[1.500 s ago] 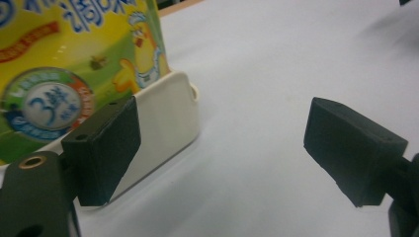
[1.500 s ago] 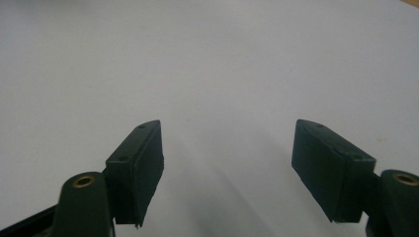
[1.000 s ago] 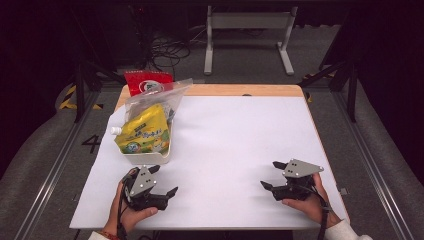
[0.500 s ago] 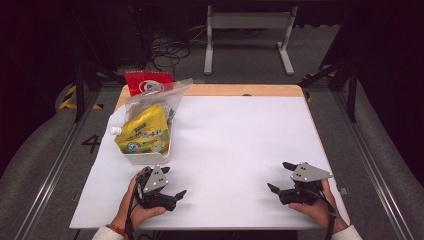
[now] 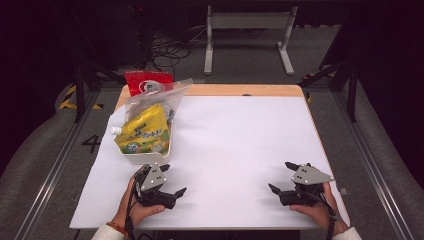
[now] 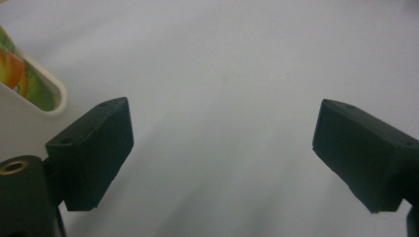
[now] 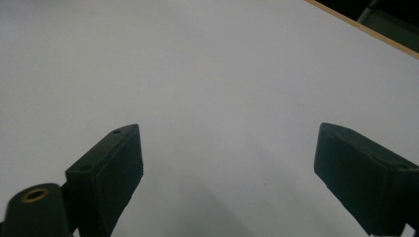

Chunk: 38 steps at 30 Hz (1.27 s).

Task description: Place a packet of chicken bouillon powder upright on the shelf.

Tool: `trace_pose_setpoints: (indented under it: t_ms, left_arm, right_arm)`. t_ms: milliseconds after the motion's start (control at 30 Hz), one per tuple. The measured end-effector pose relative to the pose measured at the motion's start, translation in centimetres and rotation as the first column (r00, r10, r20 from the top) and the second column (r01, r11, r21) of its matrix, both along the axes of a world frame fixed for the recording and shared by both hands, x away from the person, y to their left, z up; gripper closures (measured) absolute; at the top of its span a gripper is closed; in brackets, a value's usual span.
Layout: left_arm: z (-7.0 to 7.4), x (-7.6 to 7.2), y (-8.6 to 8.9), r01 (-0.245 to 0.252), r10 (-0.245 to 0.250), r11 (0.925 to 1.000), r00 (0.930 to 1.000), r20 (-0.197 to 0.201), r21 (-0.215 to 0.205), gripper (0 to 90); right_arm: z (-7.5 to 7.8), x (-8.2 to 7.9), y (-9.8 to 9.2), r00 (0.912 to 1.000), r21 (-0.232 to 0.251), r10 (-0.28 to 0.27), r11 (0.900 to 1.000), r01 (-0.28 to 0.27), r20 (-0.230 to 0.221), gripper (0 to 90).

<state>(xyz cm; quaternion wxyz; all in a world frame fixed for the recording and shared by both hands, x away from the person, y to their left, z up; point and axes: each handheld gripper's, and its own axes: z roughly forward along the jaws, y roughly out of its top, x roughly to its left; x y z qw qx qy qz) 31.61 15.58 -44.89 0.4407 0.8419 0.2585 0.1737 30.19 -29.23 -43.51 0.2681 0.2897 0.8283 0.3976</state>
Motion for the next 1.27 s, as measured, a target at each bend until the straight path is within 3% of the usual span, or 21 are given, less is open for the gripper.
trace_pose_setpoints:
  t_ms: [233,767,1267]
  left_arm:
    - [-0.08,-0.02,-0.04,-0.012,0.012,0.9993,0.9997,0.022,0.035,9.2]
    - [-0.02,0.04,-0.04,-0.010,0.009,0.9987,0.9995,0.029,0.049,9.2]
    - [-0.38,0.54,-0.56,0.024,-0.024,0.9975,0.9996,0.012,0.067,8.9]
  right_arm:
    - [-0.09,-0.21,0.38,0.9999,-0.024,-0.007,1.000,0.007,0.011,10.7]
    - [-0.18,-0.08,0.34,0.9999,-0.027,-0.007,1.000,0.008,0.011,10.9]
    - [-0.64,0.05,0.01,0.9981,-0.045,-0.059,0.997,0.060,0.016,11.0]
